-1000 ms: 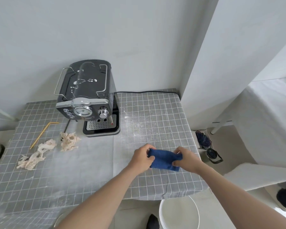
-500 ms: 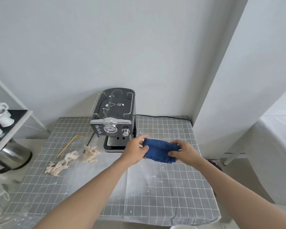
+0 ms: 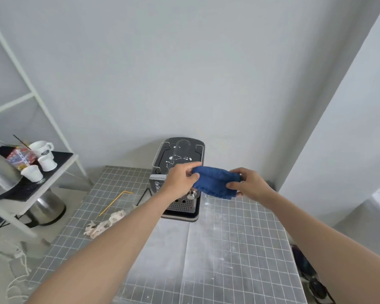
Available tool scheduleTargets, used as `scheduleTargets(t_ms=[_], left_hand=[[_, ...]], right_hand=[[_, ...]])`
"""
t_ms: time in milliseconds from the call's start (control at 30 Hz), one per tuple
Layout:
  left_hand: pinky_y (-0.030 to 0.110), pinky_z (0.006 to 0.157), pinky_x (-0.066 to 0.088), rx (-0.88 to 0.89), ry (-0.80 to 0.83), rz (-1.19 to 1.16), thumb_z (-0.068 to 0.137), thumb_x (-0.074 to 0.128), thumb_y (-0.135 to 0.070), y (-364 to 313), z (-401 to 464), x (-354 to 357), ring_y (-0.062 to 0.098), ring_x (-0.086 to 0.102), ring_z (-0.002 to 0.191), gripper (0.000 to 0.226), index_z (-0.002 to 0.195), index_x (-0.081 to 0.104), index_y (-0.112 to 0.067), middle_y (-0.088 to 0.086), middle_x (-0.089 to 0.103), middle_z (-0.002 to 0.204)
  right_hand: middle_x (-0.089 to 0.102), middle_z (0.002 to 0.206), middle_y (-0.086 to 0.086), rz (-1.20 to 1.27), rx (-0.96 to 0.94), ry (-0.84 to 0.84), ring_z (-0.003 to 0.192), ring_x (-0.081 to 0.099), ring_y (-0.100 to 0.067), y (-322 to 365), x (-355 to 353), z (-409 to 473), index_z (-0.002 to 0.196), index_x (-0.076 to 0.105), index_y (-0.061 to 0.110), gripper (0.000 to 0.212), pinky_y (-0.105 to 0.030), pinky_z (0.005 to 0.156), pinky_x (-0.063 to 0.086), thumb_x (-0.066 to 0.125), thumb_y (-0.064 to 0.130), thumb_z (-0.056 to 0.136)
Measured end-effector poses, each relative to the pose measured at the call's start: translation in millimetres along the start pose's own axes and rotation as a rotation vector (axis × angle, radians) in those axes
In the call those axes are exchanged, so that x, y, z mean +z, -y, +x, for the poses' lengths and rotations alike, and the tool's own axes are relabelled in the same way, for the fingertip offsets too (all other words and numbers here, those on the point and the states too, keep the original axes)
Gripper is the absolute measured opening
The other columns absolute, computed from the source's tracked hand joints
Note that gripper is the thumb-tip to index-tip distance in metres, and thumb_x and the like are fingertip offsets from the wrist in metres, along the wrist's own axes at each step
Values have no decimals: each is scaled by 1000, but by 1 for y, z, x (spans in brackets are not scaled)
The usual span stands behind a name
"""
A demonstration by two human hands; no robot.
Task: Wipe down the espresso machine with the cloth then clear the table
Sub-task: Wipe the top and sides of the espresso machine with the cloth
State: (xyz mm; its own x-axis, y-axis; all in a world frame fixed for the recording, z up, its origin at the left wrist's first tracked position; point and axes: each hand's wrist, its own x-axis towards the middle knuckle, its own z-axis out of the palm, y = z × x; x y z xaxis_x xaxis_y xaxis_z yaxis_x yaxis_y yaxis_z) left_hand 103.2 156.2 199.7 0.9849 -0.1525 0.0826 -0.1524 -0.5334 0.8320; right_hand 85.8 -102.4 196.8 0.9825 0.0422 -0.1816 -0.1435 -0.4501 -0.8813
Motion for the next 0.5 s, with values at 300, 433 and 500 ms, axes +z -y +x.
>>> scheduleTargets(t_ms=[300, 433, 500], left_hand=[[7, 74, 53, 15, -84, 8, 96, 71, -14, 23, 42, -56, -7, 68, 91, 33, 124, 75, -31, -12, 75, 117], [9, 60, 52, -5, -60, 34, 98, 69, -13, 40, 71, -83, 1, 71, 69, 34, 129, 73, -26, 0, 76, 120], [12, 57, 51, 12, -45, 101, 100, 65, -13, 48, 86, -95, 8, 70, 66, 35, 133, 71, -24, 3, 76, 120]], right_hand=[[74, 94, -13, -54, -46, -5, 65, 72, -15, 54, 31, 53, 113, 69, 13, 33, -27, 61, 58, 77, 6, 83], [72, 100, -9, -120, -50, -18, 72, 73, -21, 71, 51, 89, 116, 67, 25, 38, -30, 62, 58, 79, 16, 81], [71, 100, -4, -213, -71, -28, 77, 73, -23, 77, 64, 106, 117, 65, 33, 42, -38, 70, 61, 79, 26, 78]])
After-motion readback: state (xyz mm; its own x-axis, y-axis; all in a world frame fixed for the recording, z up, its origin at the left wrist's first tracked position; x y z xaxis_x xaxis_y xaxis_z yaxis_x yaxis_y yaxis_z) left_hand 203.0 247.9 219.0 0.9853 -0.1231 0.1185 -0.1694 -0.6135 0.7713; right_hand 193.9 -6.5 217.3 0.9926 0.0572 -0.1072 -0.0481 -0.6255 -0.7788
